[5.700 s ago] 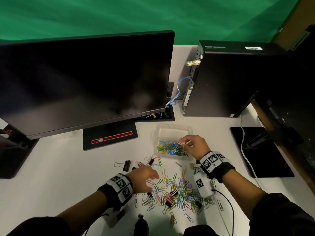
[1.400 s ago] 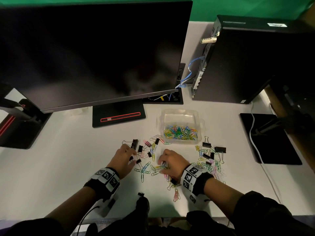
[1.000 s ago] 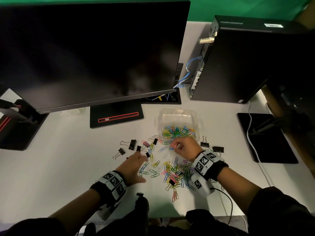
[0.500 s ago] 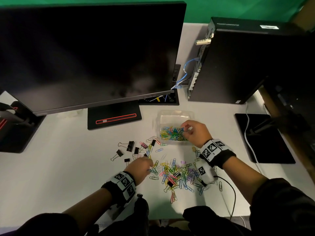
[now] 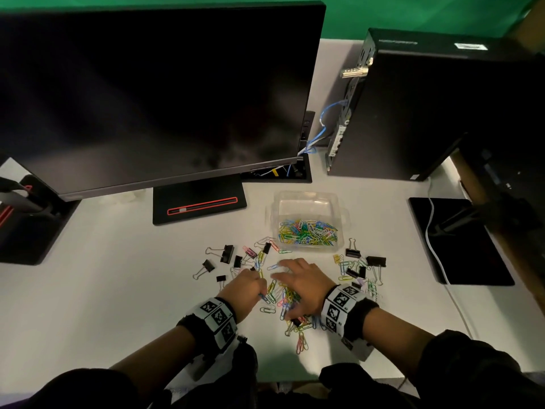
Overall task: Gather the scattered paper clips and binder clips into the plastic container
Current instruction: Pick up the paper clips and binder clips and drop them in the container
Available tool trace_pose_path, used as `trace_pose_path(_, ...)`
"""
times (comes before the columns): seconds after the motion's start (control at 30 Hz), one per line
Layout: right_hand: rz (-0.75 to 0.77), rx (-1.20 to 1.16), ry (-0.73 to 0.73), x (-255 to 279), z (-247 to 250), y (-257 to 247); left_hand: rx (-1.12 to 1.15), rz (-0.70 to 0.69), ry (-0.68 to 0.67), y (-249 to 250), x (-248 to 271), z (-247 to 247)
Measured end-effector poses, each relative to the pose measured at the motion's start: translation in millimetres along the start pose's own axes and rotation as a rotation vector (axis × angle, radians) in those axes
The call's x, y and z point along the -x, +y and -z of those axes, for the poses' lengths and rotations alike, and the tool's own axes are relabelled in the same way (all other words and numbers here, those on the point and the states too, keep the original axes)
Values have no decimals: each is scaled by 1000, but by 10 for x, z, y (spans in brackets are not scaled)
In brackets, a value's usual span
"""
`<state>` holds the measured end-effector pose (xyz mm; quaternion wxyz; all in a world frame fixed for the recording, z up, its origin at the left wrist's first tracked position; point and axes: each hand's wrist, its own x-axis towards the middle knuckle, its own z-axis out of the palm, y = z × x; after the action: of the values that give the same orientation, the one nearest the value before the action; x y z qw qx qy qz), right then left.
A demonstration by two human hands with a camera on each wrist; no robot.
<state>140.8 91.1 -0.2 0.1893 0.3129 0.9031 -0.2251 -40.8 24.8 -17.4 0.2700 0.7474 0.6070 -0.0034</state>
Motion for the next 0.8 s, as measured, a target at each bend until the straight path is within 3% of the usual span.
trace_pose_path(0.1,24,-142,49,24,-74,1,-3,-15,3,-29,-1,7)
trace_pose_path(0.33,-104,-411,149,64,72,100,131,-20,24,-6,-55,119)
trace_pose_path(0.63,-242,-691,378,162,357,428,851,181,93,167,-420,445)
trace_pose_path(0.8,-289,-821,519,159,644,602,1052,183,130,295,-764,647)
